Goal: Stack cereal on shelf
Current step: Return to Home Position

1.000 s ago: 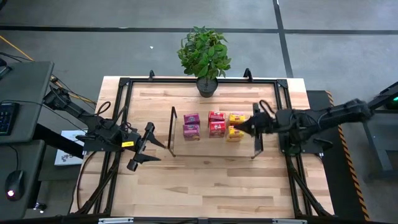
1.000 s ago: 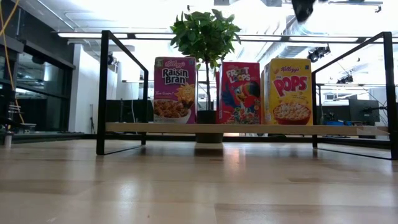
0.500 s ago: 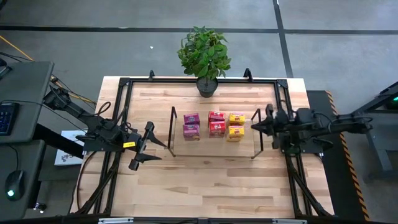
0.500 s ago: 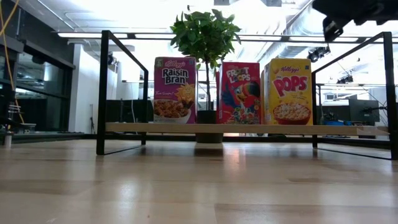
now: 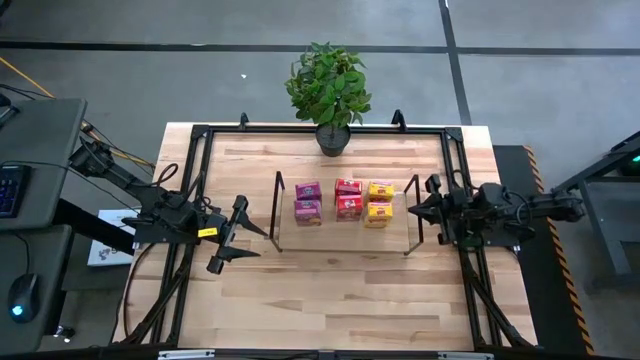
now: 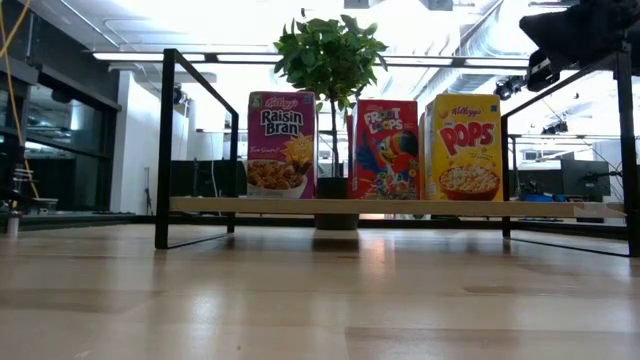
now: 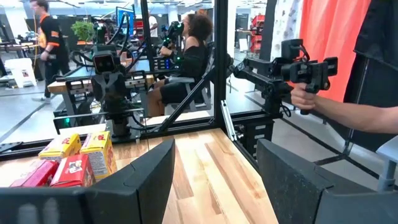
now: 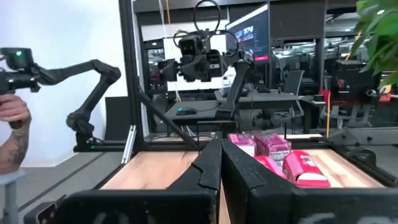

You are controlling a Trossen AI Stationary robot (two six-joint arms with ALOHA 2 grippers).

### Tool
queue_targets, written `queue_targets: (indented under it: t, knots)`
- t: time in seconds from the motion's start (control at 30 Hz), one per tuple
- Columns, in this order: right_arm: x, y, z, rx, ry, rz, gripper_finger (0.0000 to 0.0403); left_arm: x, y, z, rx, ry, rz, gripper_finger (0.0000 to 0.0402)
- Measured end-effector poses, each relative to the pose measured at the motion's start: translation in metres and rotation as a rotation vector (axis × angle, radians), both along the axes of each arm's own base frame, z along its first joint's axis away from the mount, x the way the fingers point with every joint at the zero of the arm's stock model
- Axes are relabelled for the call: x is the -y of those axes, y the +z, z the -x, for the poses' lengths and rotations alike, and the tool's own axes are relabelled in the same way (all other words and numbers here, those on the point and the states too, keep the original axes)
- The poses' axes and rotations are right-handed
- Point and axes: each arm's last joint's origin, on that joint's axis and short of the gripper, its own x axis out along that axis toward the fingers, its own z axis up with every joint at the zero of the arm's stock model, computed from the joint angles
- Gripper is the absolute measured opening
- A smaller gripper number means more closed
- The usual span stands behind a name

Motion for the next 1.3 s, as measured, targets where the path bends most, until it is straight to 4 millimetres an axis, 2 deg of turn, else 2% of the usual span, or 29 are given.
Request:
queue_targets:
  t: [0.27, 0.5, 0.77, 0.93, 1.3]
  knots:
    - [-0.001, -0.014, -0.001, 0.037, 0.026, 0.054, 0.0, 0.0, 0.0, 0.0, 0.0, 0.0, 0.0, 0.0218]
    - [-0.001, -0.012, 0.0, 0.066, -0.005, 0.115, 0.0, 0.0, 0.0, 0.0, -0.002, 0.0, -0.001, 0.0218]
    - [0.007, -0.018, -0.002, -0.02, -0.27, 0.075, 0.0, 0.0, 0.0, 0.0, -0.001, 0.001, -0.001, 0.0218]
    - [0.005, -0.019, -0.002, -0.028, -0.209, 0.086, 0.0, 0.0, 0.0, 0.0, -0.001, 0.0, -0.001, 0.0218]
    - [0.005, -0.022, -0.003, -0.059, -0.21, 0.093, 0.0, 0.0, 0.0, 0.0, -0.001, 0.0, -0.001, 0.0218]
